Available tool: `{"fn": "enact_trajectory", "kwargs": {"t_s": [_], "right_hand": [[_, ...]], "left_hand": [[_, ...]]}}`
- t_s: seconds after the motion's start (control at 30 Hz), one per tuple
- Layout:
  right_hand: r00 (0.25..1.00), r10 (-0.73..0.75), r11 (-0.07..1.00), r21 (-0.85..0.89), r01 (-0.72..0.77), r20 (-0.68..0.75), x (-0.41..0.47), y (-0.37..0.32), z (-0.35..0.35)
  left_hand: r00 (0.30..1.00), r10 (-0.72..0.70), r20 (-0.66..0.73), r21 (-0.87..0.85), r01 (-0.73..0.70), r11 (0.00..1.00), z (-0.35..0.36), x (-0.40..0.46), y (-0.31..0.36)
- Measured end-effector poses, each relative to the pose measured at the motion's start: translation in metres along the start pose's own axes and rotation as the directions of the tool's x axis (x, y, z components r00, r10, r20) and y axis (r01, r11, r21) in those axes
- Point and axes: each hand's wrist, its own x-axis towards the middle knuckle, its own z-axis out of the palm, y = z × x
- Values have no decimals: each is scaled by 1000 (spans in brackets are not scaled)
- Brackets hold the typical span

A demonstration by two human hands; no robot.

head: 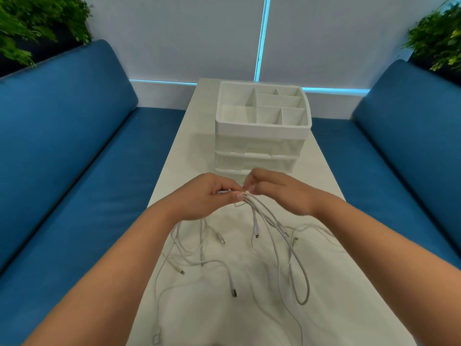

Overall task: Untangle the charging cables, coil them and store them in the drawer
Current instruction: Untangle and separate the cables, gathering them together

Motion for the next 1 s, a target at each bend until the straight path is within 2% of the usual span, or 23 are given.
{"fn": "enact_trajectory", "kwargs": {"t_s": [0.07, 0.13, 0.23, 0.33, 0.43, 0.5, 0.6, 0.67, 0.73, 0.77, 0.83, 0.9, 0.93, 1.0], "right_hand": [[986, -15, 988, 156, -12, 169, 6, -11, 5], [958, -44, 985, 175, -6, 282, 9, -15, 11], [957, 4, 967, 242, -78, 291, 5, -11, 12], [966, 89, 989, 97, -116, 244, 0, 4, 10], [973, 80, 996, 29, -88, 215, -7, 9, 11], [985, 32, 987, -161, -4, 170, -12, 8, 7], [990, -28, 818, -566, 104, 140, -14, 4, 1], [996, -19, 686, -724, 73, 82, -12, 0, 0], [1000, -10, 620, -784, 29, 29, -9, -2, 0], [1000, 4, 642, -767, 9, 15, -8, -1, 0], [998, 55, 815, -578, -36, 17, -8, 1, 2], [989, 133, 980, -161, -120, 69, -10, 4, 5], [975, 178, 979, 72, -189, 132, -12, 4, 6], [945, 214, 867, 397, -300, 247, -14, 5, 7]], "left_hand": [[998, 44, 35, 19, -45, 999, 0, 3, 9], [995, 77, 56, 50, -80, 996, -4, 4, 15], [995, 81, 53, 105, -87, 991, -13, 2, 12], [998, 30, 59, 242, -44, 969, -18, 0, 2], [993, -19, 118, 369, -26, 929, -14, -1, 1], [989, -63, 137, 428, -1, 904, -10, -2, 5], [985, -84, 152, 493, -2, 870, -6, 0, 5], [987, -64, 146, 529, -23, 848, -3, 2, 2], [990, -41, 133, 521, -34, 853, 1, 4, -1], [991, -33, 129, 509, -38, 860, 2, 4, -2], [993, -12, 117, 519, -51, 853, 3, 5, -5], [996, 22, 83, 587, -67, 807, 4, 5, -8], [997, 43, 57, 623, -69, 779, 3, 5, -10], [997, 74, 10, 665, -62, 744, 0, 6, -12]]}}
